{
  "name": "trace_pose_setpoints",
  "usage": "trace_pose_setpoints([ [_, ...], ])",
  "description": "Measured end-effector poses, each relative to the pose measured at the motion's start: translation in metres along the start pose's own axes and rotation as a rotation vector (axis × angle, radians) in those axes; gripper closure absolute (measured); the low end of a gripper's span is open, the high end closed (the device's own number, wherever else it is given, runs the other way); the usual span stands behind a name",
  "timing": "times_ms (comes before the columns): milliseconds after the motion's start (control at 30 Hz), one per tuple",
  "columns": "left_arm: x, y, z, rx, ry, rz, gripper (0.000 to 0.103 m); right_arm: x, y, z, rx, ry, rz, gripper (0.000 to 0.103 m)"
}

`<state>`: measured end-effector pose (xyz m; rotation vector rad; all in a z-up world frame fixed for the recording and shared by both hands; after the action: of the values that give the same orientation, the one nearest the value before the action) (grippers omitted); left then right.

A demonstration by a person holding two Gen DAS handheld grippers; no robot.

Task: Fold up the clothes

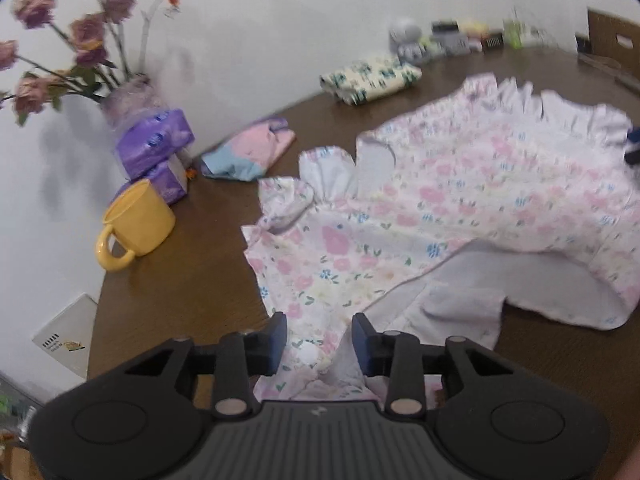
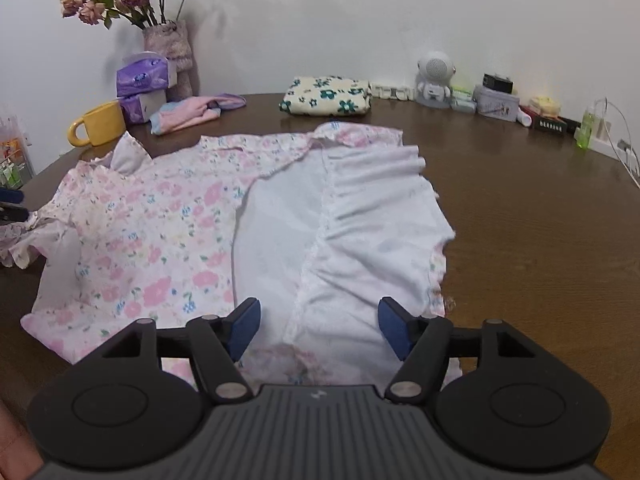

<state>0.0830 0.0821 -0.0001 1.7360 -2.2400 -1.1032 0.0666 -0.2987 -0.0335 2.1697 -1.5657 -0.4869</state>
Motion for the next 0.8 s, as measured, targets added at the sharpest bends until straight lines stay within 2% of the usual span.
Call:
trace_pose_setpoints([
  [100,0.000,-0.015,0.003,-0.046,0.002,0.021,0.068,0.000,-0.003,0.000,-0.003,-0.001,-0.003,0.037],
  [233,-0.013,-0.020,0.004,-0.061,0.099,0.055,0.066,0.003,-0.005,0.003,-0.011,-0.016,-0.001,0.037],
  [333,-0.019,-0.021,0.010,-0.082,0.100,0.038,0.066,0.005,-0.007,0.005,-0.019,-0.022,0.001,0.037],
  [467,-0.028,-0.016,0.013,-0.076,0.222,0.123,0.066,0.006,-0.008,0.006,-0.021,-0.028,-0.002,0.037],
  [533,-0.039,-0.008,0.011,-0.037,0.310,0.161,0.064,0.006,-0.008,0.006,-0.021,-0.032,-0.002,0.037],
  [633,-0.055,-0.003,0.011,-0.015,0.399,0.150,0.061,0.008,-0.009,0.007,-0.026,-0.039,0.002,0.037],
  [733,-0.058,-0.013,0.017,-0.065,0.390,0.118,0.065,0.007,-0.011,0.007,-0.026,-0.036,0.007,0.036],
  [800,-0.054,-0.021,0.022,-0.094,0.392,0.148,0.067,0.007,-0.010,0.007,-0.027,-0.033,0.010,0.036],
])
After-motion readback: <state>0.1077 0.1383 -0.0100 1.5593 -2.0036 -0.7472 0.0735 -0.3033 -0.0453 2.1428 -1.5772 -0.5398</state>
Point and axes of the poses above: each gripper's, at about its wrist camera, not at the fingertips, and y roughly against the way its jaws point, x to its right, z to its underside, the point moved 8 cm from there along -y, roughly the way its jaws point, and after that the axes turned 8 degrees about x, right-handed, at the moved point
